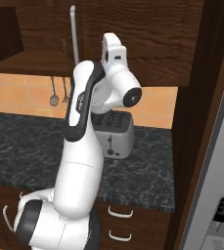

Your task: Pick the canned food and place it on the digital scale for weighing, and close the cabinet.

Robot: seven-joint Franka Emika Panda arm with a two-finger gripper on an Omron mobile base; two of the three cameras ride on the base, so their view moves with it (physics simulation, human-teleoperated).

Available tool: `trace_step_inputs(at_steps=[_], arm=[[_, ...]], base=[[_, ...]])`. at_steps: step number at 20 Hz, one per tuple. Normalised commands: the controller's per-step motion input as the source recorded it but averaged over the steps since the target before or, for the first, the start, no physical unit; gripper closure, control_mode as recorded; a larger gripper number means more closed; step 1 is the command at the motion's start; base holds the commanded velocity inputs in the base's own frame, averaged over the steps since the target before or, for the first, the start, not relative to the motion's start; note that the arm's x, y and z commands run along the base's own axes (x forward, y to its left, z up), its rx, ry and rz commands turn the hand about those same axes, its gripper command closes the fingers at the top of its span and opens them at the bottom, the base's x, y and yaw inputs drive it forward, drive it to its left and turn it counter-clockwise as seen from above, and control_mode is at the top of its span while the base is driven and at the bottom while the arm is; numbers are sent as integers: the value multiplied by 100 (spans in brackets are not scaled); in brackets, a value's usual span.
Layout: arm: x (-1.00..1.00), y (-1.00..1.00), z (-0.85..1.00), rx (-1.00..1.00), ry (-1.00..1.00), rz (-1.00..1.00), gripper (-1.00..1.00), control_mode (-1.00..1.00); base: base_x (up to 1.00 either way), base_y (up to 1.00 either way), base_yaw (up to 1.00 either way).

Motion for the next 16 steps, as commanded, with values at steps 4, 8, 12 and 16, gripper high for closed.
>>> trace_step_inputs(at_steps=[4,8,12,16], arm=[[88,0,-8,0,0,0,-100,-100],[89,-17,-17,0,0,0,-100,-100],[70,-3,-53,0,-20,-2,-100,-100],[-89,1,-21,0,-14,0,-100,-100]], base=[[0,0,0],[0,0,0],[0,0,0],[0,0,0]])
